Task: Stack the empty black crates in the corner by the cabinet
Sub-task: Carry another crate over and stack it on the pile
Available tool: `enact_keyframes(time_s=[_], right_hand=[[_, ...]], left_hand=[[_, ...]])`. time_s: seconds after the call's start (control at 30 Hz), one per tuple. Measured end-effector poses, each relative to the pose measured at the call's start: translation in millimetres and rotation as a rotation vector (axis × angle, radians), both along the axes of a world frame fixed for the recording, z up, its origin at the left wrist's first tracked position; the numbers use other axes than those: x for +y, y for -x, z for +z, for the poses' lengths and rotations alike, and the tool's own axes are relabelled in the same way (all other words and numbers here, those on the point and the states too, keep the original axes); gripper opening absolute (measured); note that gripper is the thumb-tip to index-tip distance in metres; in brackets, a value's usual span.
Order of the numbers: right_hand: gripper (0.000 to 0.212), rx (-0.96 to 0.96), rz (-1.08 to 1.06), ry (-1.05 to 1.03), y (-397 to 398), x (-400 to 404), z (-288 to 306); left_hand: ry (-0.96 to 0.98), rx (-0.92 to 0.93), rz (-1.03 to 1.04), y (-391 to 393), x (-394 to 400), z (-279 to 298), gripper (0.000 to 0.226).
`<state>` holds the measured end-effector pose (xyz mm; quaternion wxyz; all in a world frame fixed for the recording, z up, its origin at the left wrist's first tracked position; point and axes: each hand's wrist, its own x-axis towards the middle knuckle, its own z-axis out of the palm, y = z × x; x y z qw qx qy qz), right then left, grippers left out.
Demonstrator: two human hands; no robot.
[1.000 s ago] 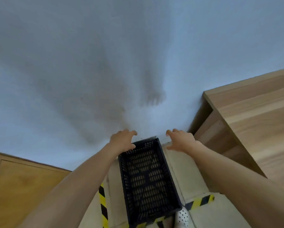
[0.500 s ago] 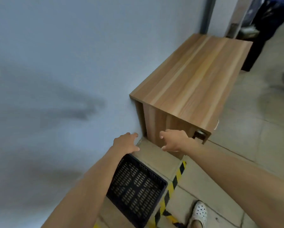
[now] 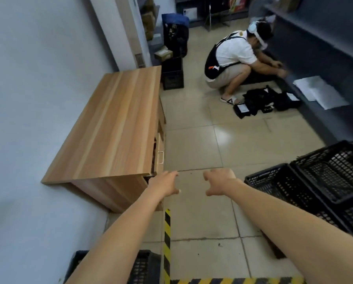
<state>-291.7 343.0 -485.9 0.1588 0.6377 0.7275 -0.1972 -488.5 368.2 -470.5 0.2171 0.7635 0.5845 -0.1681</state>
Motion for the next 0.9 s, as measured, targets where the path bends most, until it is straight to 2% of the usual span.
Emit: enact_keyframes(time_s=[0.17, 0.27, 0.43, 0.7, 0.9], right_hand=[[0.060, -0.016, -0.176, 0.033, -151.3, -35.8, -13.6], [0.053, -0.041, -0.292, 0.076, -244.2, -66.6, -21.6], [0.054, -0.048, -0.456, 0.111, -364.1, -100.7, -25.7], [0.050, -0.058, -0.629, 0.215, -473.8, -122.3, -58.2], [0.046, -0.044, -0.649, 0.200, -523.0, -71.0, -67.6]], left_hand=[[0.028, 0.020, -0.167, -158.3, 2.4, -15.1, 0.070], [0.069, 0.027, -0.251, -248.7, -7.2, -25.1, 0.070], [0.127, -0.021, -0.365, -364.3, -14.0, -32.1, 0.069], [0.159, 0.006, -0.530, -489.5, 17.3, -76.4, 0.075], [0.161, 0.098, -0.624, -541.1, 61.9, -100.4, 0.073]])
